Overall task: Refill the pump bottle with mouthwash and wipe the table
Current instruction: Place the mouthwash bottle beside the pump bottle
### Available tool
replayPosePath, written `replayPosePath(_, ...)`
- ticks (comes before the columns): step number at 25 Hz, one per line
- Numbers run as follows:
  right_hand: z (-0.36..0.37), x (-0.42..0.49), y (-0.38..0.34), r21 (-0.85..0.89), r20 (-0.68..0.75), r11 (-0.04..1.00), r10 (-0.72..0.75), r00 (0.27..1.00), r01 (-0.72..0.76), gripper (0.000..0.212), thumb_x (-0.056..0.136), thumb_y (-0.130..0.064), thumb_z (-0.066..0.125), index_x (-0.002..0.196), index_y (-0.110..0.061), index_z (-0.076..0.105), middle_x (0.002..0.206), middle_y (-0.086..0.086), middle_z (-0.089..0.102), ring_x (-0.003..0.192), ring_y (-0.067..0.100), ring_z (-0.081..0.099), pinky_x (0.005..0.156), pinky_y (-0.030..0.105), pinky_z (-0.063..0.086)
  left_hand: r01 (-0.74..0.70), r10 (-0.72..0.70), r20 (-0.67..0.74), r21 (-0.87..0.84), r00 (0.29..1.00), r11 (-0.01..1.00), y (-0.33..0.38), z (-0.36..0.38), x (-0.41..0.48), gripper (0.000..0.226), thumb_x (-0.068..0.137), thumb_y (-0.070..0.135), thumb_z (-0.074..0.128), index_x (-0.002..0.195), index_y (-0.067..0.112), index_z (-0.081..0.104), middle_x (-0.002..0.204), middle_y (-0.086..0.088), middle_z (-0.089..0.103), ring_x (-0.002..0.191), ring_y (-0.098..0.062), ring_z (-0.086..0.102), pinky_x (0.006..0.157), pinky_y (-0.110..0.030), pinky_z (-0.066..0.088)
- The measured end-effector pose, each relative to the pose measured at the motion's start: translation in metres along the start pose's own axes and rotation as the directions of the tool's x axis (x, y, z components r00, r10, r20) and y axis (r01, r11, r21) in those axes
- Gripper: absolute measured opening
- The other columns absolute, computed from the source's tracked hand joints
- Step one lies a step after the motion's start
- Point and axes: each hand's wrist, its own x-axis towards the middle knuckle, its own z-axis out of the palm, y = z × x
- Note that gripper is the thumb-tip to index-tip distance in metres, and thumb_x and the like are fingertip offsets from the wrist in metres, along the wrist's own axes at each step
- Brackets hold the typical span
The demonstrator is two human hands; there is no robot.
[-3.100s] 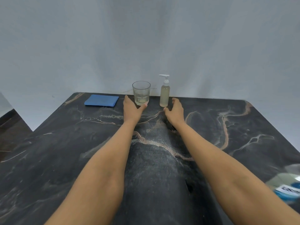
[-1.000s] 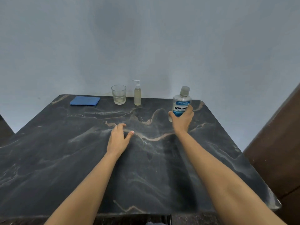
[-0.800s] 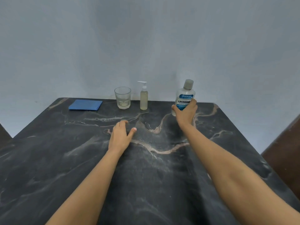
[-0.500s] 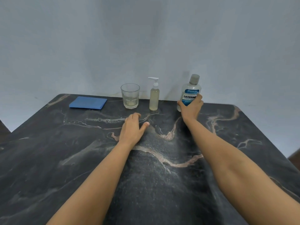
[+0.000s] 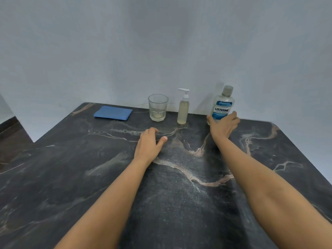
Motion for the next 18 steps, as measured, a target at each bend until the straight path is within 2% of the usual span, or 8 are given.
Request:
replayPosePath(2, 0.003, -0.024, -0.015, 0.008, -0.147, 0.995, -0.096, 0.985, 0.098, 0.053, 0.079, -0.017, 0.065, 0.123, -0.001, 0.039, 0.131, 0.022, 0.033, 0.115, 0.037, 0.037, 0.099, 0.046, 0.039, 0.04, -0.04, -0.029, 0.0, 0.999, 0.999, -0.02, -0.025, -0.007, 0.047, 0.092, 0.046, 0.055, 0.125, 0.013, 0.051, 0.124, -0.007, 0.054, 0.117, -0.022, 0.048, 0.095, -0.038, 0.044)
replayPosePath(4, 0.014, -0.052, -0.039, 0.037, -0.166, 0.948, -0.305, 0.938, 0.315, 0.035, 0.079, -0.011, 0.057, 0.112, -0.005, 0.046, 0.124, 0.017, 0.037, 0.111, 0.03, 0.039, 0.098, 0.036, 0.036, 0.127, -0.127, -0.081, -0.011, 0.989, 0.992, -0.048, -0.058, -0.015, 0.047, 0.092, 0.046, 0.056, 0.125, 0.012, 0.052, 0.125, -0.007, 0.055, 0.116, -0.022, 0.05, 0.093, -0.036, 0.044)
replayPosePath(6, 0.033, -0.079, -0.068, 0.119, -0.005, 0.845, -0.524, 0.852, 0.521, 0.027, 0.08, -0.01, 0.056, 0.107, -0.009, 0.049, 0.118, 0.01, 0.04, 0.107, 0.019, 0.041, 0.09, 0.021, 0.032, 0.207, -0.205, -0.142, 0.002, 0.968, 0.978, -0.078, -0.088, -0.021, 0.049, 0.091, 0.045, 0.057, 0.125, 0.011, 0.052, 0.126, -0.008, 0.056, 0.118, -0.023, 0.05, 0.093, -0.037, 0.043)
replayPosePath(8, 0.059, -0.104, -0.093, 0.206, 0.202, 0.746, -0.666, 0.718, 0.634, 0.024, 0.082, -0.009, 0.056, 0.106, -0.01, 0.051, 0.114, 0.007, 0.043, 0.104, 0.016, 0.044, 0.087, 0.016, 0.031, 0.246, -0.236, -0.177, 0.038, 0.956, 0.969, -0.101, -0.105, -0.029, 0.048, 0.091, 0.044, 0.058, 0.124, 0.009, 0.053, 0.123, -0.009, 0.057, 0.117, -0.024, 0.051, 0.092, -0.037, 0.043)
replayPosePath(11, 0.104, -0.132, -0.12, 0.276, 0.436, 0.685, -0.715, 0.547, 0.675, 0.028, 0.084, -0.005, 0.055, 0.112, -0.005, 0.055, 0.117, 0.011, 0.049, 0.108, 0.022, 0.049, 0.092, 0.023, 0.036, 0.239, -0.222, -0.204, 0.064, 0.954, 0.969, -0.114, -0.105, -0.036, 0.043, 0.092, 0.043, 0.056, 0.119, 0.011, 0.056, 0.116, -0.006, 0.059, 0.112, -0.022, 0.052, 0.093, -0.037, 0.044)
replayPosePath(14, 0.149, -0.152, -0.138, 0.227, 0.569, 0.698, -0.661, 0.489, 0.679, 0.03, 0.087, -0.006, 0.053, 0.117, -0.005, 0.058, 0.121, 0.012, 0.053, 0.113, 0.025, 0.049, 0.095, 0.031, 0.039, 0.224, -0.199, -0.251, 0.075, 0.947, 0.972, -0.117, -0.101, -0.032, 0.039, 0.092, 0.044, 0.055, 0.114, 0.012, 0.058, 0.11, -0.005, 0.061, 0.106, -0.021, 0.054, 0.093, -0.039, 0.046)
replayPosePath(18, 0.189, -0.161, -0.154, 0.129, 0.659, 0.667, -0.61, 0.439, 0.733, 0.035, 0.09, -0.016, 0.056, 0.125, -0.011, 0.057, 0.125, 0.011, 0.054, 0.117, 0.027, 0.048, 0.095, 0.037, 0.041, 0.2, -0.168, -0.281, 0.09, 0.945, 0.976, -0.119, -0.098, -0.031, 0.038, 0.093, 0.045, 0.053, 0.11, 0.012, 0.059, 0.108, -0.002, 0.06, 0.107, -0.02, 0.052, 0.094, -0.037, 0.043)
